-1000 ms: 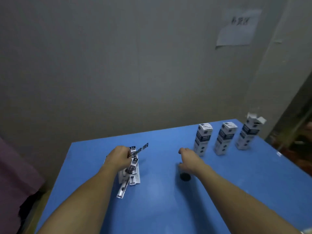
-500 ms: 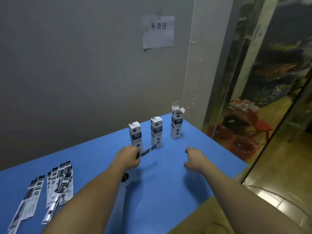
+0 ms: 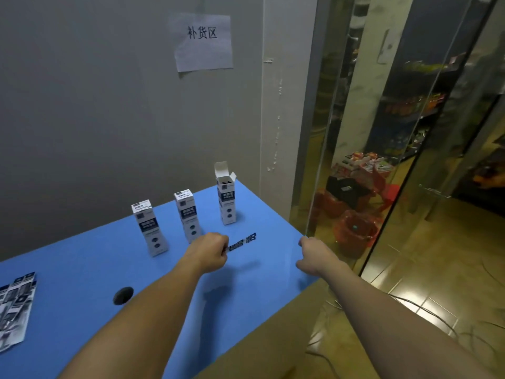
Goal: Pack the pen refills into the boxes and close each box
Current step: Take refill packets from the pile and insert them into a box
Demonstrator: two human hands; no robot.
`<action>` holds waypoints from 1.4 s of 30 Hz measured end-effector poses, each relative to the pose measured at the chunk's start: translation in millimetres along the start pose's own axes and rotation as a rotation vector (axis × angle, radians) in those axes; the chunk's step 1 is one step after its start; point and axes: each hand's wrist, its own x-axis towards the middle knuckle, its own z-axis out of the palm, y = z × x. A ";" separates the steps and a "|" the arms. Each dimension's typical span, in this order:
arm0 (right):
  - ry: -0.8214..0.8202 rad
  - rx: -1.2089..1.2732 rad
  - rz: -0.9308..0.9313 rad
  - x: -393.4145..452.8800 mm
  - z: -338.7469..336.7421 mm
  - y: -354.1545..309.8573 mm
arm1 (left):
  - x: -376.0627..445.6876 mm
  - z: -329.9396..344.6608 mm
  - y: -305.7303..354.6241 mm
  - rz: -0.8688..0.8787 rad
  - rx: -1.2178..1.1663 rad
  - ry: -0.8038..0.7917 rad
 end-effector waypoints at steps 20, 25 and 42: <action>0.002 -0.022 -0.120 174.2 -53.1 -1.1 | 132.9 -4.7 -10.7 -0.124 -0.120 -0.002; -0.049 -0.022 -0.202 219.2 -53.5 -25.3 | 141.4 3.5 -26.2 -0.175 -0.162 -0.015; -0.295 0.236 -0.614 295.6 -32.1 -98.9 | 92.1 23.1 -19.0 -0.576 -0.183 0.057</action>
